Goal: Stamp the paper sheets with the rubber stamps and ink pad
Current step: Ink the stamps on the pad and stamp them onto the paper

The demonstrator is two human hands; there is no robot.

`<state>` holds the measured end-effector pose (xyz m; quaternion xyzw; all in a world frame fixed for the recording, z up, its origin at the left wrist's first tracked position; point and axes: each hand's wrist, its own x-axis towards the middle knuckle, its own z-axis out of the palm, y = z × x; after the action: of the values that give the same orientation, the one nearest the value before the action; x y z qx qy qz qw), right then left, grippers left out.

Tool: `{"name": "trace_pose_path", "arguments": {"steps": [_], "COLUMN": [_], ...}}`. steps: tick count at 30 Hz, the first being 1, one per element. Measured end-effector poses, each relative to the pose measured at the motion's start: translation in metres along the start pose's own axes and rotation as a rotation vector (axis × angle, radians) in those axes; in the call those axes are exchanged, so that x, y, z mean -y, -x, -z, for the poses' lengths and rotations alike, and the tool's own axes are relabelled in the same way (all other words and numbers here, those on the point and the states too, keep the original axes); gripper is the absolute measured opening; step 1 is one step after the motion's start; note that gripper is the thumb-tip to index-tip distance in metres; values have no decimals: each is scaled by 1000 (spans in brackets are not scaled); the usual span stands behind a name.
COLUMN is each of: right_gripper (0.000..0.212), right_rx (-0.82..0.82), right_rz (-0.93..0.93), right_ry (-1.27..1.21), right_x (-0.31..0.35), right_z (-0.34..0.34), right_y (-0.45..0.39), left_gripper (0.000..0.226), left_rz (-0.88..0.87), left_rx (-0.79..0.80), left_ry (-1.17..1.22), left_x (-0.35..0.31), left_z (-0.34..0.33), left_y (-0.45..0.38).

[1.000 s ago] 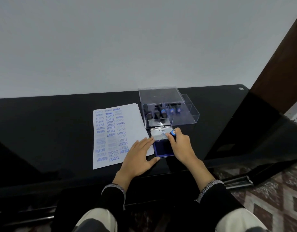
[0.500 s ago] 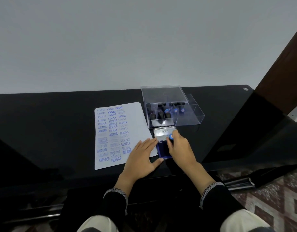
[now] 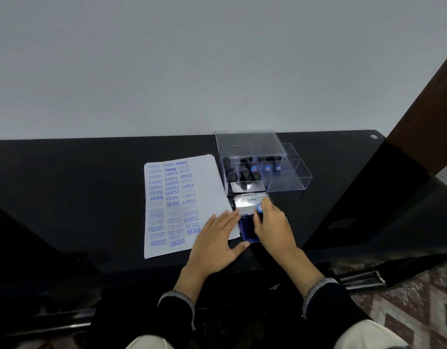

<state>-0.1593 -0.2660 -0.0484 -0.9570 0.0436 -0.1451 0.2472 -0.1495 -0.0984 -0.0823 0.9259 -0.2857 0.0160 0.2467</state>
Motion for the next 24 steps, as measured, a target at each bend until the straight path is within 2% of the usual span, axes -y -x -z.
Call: {"name": "trace_pose_path", "arguments": {"steps": [5, 10, 13, 17, 20, 24], "right_gripper": [15, 22, 19, 9, 16, 10], "right_rx": [0, -10, -3, 99, 148, 41], "right_rz": [-92, -7, -45, -114, -156, -116], "right_ry": [-155, -13, -78, -49, 13, -94], "right_x": [-5, 2, 1, 5, 8, 3], "right_z": [3, 0, 2, 9, 11, 5], "right_y": [-2, -1, -3, -15, -21, -7], "left_gripper": [75, 75, 75, 75, 75, 75], "left_rz": [0, 3, 7, 7, 8, 13], "left_rx": [5, 13, 22, 24, 29, 32], "left_ry": [-10, 0, 6, 5, 8, 7], "left_x": [0, -1, -1, 0, -1, -1], "left_z": [0, 1, 1, 2, 2, 2], "left_y": [0, 0, 0, 0, 0, 0]}}
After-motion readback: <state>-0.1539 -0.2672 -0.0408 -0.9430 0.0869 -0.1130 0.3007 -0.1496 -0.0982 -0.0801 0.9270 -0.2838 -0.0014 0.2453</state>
